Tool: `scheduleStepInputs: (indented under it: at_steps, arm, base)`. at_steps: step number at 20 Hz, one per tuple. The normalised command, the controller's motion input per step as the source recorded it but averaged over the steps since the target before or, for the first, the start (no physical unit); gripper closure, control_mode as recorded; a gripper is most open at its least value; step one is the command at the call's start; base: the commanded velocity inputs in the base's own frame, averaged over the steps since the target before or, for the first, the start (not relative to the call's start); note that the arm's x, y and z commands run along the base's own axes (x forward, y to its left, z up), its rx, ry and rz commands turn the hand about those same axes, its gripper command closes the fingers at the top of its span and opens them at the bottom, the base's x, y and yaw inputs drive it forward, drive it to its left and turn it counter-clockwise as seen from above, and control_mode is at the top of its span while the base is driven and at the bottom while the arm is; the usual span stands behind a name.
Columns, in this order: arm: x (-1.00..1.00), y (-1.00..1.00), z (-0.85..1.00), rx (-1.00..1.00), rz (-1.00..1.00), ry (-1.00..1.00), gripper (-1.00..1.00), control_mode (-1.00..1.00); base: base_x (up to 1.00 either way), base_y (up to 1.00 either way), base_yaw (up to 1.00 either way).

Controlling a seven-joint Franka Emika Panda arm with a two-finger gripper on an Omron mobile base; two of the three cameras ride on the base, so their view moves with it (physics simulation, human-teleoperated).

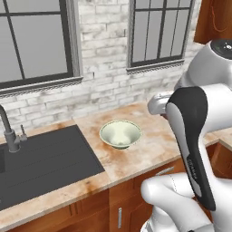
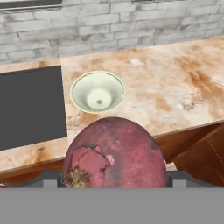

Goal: Pick the onions from the cabinet and place them in one bowl. Pick the cucumber from the sink and place it in the other bowl.

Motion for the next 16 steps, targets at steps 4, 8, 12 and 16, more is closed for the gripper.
scheduleStepInputs:
  at_steps: [4, 8, 12, 16]
  arm:
    - [0.81, 0.00, -0.34, 0.03, 0.06, 0.03, 1.00, -1.00]
    - [0.92, 0.04, -0.42, 0.02, 0.07, 0.05, 1.00, -1.00]
    - [0.99, 0.32, -0.88, -0.11, 0.06, 0.15, 1.00, -1.00]
    - [0.66, 0.13, -0.82, -0.08, 0.05, 0.18, 1.00, -1.00]
  base:
    - [0.00, 0.00, 0.00]
    - [0.00, 0.00, 0.00]
    - [0.00, 0.00, 0.00]
    - [0.00, 0.00, 0.00]
